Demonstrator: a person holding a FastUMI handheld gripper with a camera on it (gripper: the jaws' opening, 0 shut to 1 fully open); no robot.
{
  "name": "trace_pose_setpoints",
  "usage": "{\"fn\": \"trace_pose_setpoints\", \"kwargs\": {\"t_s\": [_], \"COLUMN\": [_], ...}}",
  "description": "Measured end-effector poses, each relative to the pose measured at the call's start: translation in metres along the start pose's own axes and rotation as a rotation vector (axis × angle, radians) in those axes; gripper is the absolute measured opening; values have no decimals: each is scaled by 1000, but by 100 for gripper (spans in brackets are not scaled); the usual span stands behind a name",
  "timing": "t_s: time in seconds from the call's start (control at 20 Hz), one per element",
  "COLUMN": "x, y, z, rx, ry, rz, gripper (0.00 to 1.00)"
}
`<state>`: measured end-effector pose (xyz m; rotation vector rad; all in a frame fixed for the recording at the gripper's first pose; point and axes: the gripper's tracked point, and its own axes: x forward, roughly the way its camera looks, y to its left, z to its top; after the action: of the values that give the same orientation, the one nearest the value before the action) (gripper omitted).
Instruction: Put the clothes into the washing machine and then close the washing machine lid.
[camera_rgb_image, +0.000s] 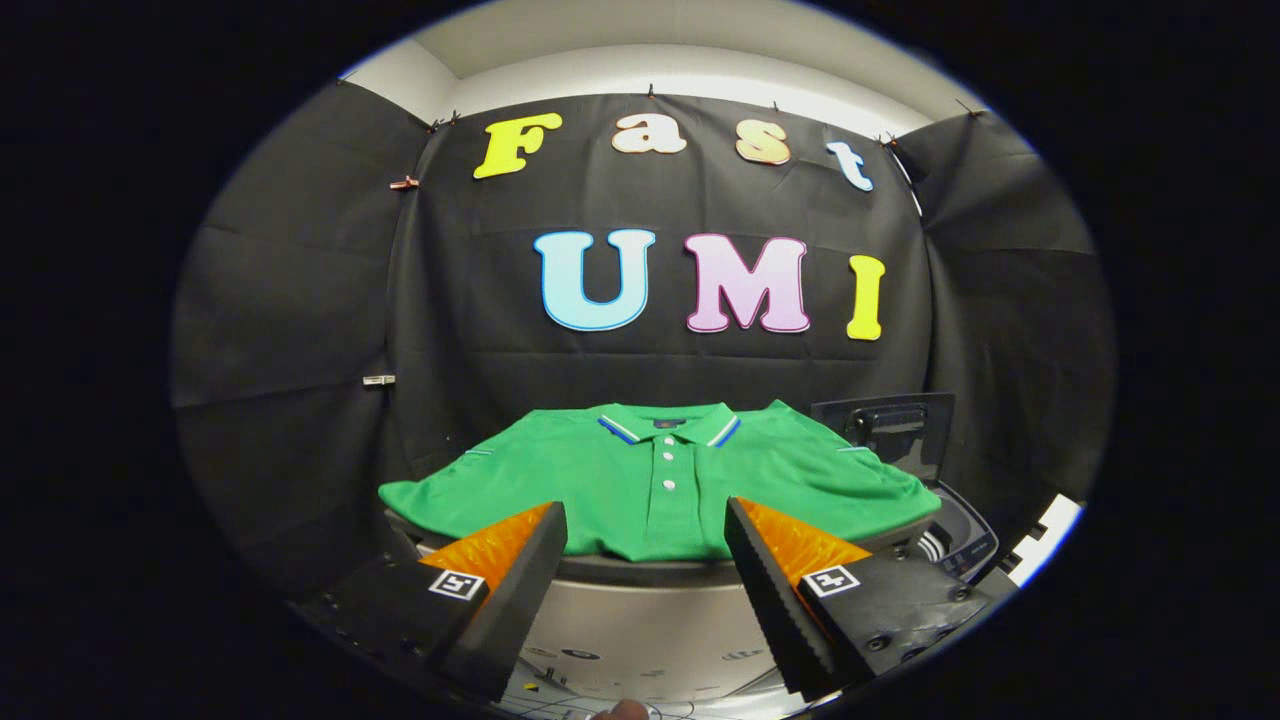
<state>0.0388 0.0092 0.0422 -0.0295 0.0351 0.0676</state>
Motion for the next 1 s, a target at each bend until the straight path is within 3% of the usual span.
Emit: {"fn": "trace_pose_setpoints", "kwargs": {"t_s": [0.3,0.55,0.8,1.0], "x": [55,110,153,166], "y": [8,-7,-19,-29], "z": [33,42,10,-18], "rx": [-13,-23,46,15], "ry": [47,164,396,552], "rz": [24,-20,-30,-46], "gripper": [99,98,100,100]}}
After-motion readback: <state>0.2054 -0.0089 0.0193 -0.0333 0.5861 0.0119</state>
